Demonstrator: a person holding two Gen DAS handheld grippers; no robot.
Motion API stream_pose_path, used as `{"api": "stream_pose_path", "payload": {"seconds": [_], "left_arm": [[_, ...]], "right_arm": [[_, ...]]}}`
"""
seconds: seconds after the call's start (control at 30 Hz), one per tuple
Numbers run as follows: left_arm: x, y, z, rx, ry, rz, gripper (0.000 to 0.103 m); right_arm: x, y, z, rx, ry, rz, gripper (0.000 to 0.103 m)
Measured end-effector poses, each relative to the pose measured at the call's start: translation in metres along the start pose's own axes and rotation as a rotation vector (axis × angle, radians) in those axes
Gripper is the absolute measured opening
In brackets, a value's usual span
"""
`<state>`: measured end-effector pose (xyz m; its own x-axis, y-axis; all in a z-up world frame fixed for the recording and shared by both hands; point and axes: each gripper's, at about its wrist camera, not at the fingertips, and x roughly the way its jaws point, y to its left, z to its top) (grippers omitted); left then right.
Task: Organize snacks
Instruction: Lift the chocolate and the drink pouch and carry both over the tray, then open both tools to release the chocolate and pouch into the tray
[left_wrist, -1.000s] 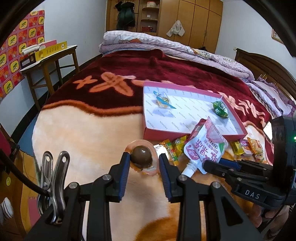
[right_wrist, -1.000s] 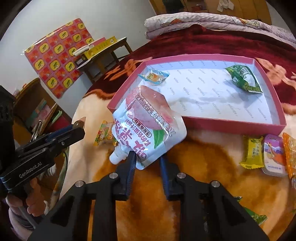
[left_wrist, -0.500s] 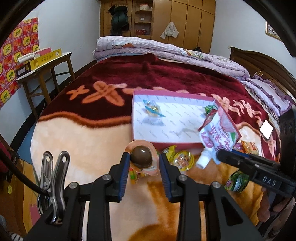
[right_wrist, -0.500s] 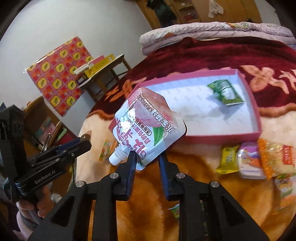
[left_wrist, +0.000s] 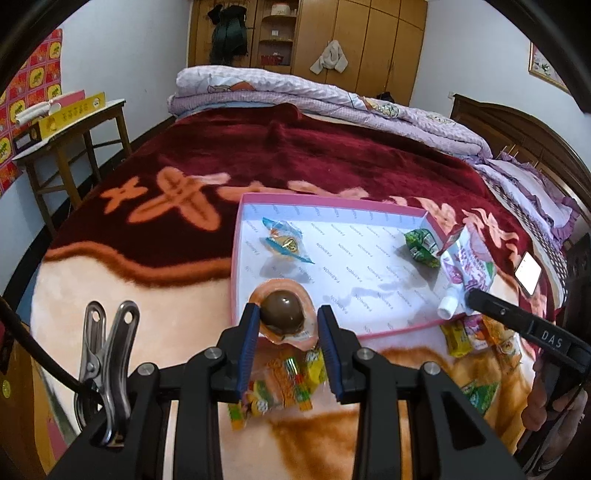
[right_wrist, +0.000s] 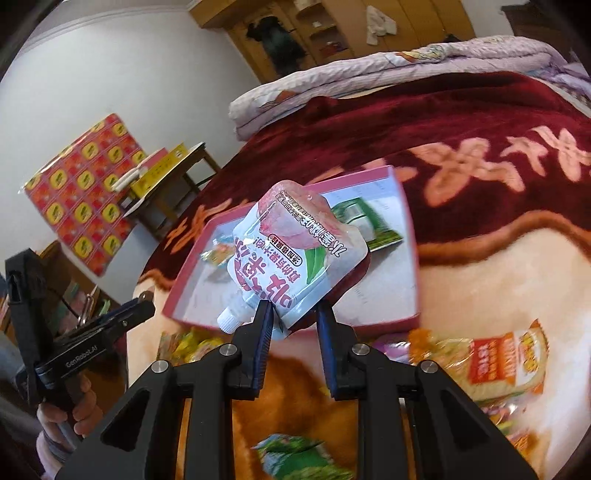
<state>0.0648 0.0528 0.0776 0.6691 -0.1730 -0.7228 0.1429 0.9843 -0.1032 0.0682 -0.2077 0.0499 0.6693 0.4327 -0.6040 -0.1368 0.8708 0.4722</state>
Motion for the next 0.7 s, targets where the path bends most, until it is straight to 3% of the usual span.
{"api": "stream_pose_path", "payload": {"seconds": [0.7], "left_arm": [[0.072,-0.008,0.009,0.036,0.112,0.054,0.035]], "right_arm": [[0.019,-0.029,0.005,0.034,0.004,-0.064,0.026]]}}
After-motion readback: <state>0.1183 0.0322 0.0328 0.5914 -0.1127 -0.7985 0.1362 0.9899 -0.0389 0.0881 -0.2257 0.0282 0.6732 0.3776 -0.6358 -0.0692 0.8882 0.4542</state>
